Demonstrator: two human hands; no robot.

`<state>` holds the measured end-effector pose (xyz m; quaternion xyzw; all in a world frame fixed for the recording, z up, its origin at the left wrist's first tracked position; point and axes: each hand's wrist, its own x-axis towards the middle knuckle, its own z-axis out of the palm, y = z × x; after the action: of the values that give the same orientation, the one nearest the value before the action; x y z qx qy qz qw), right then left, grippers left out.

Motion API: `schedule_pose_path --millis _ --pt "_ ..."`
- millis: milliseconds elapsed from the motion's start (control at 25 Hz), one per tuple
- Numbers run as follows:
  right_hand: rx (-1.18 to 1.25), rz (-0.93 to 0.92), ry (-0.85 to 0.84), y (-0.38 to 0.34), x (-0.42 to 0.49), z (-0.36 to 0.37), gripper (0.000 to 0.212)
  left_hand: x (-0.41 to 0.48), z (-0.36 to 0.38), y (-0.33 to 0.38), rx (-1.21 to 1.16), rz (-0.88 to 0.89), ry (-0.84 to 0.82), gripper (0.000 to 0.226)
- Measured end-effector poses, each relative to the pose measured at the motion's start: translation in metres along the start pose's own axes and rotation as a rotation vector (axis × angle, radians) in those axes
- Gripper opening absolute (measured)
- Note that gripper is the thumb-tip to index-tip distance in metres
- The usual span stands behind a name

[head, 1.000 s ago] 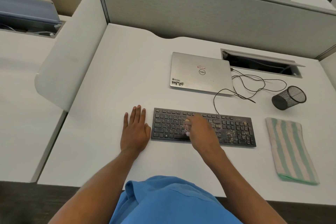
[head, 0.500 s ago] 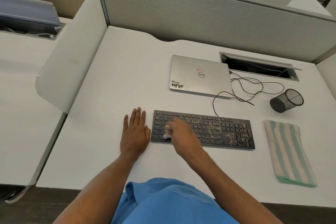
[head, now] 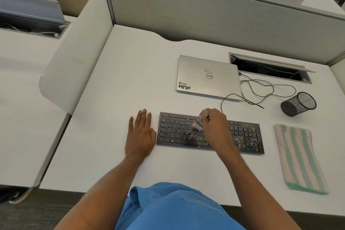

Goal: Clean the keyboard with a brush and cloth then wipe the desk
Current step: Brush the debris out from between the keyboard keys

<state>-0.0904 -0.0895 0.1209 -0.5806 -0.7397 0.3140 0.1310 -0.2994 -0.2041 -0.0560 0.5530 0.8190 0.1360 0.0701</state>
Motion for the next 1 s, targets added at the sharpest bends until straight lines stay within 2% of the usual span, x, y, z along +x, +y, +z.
schedule_pose_path --millis 280,480,600,680,880,1000 --pt "0.239 0.003 -0.086 -0.031 0.014 0.001 0.021 0.001 -0.001 0.001 0.004 -0.006 -0.012 0.068" --pt "0.304 0.080 -0.252 -0.031 0.032 0.017 0.017 0.000 -0.001 0.000 0.008 -0.003 -0.019 0.068" --pt "0.110 0.156 -0.157 -0.014 0.048 0.011 0.019 0.000 -0.001 0.000 0.008 -0.003 -0.016 0.068" --pt "-0.061 0.092 -0.092 -0.006 0.048 0.011 0.015 0.001 -0.001 0.000 0.007 -0.004 -0.013 0.068" --pt "-0.009 -0.047 0.061 -0.027 0.027 0.021 0.030 0.000 -0.002 0.001 -0.001 -0.004 0.001 0.067" --pt "-0.091 -0.043 0.013 -0.029 0.023 0.028 0.034 0.000 -0.002 0.001 0.005 -0.003 -0.002 0.067"
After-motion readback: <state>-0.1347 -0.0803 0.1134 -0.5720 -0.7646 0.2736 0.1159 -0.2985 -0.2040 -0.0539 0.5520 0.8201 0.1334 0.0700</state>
